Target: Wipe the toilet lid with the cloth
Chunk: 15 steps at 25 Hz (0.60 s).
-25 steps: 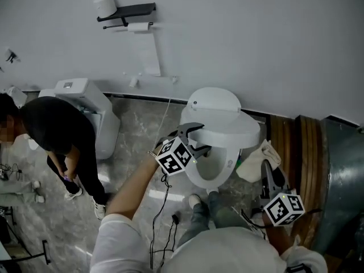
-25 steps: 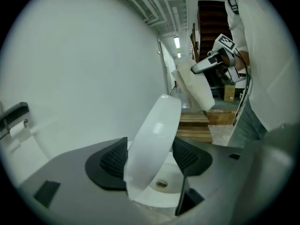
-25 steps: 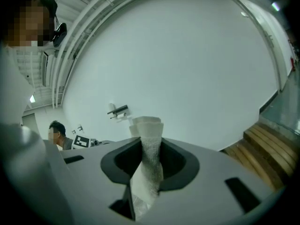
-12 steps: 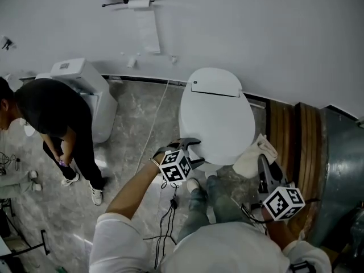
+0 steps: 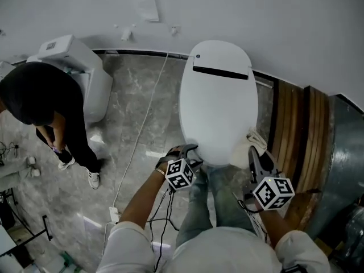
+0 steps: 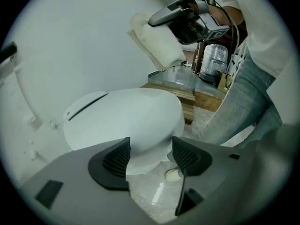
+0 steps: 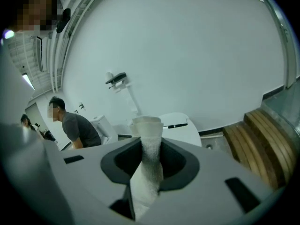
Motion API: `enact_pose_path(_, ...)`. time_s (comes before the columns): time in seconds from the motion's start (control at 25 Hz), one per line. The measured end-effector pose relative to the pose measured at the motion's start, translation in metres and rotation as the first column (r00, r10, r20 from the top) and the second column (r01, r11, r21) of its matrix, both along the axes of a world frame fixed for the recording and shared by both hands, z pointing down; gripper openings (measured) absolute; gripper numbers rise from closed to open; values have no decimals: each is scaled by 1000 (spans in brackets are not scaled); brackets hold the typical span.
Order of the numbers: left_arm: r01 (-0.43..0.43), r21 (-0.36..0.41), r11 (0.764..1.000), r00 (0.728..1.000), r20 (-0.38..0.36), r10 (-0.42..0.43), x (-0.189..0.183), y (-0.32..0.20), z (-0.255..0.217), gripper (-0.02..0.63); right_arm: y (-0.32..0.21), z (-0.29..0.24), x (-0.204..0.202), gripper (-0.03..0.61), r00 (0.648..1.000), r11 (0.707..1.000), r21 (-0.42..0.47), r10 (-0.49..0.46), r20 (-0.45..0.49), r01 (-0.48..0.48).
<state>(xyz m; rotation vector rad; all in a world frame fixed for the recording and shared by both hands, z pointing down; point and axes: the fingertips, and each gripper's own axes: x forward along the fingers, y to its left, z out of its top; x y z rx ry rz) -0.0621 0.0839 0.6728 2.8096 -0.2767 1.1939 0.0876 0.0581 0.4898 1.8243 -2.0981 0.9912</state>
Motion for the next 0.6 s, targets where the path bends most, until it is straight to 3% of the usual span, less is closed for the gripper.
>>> enact_pose_path(0.28,83,-92,992,996,44,-79,0,12,79,307,-14,79,-6,98,1000,999,-53,-8,2,8)
enact_pose_path(0.6,179,-130,975,983,61,-173,2,7,134,307,-13,145,0,98,1000,993,-117,4,25,-1)
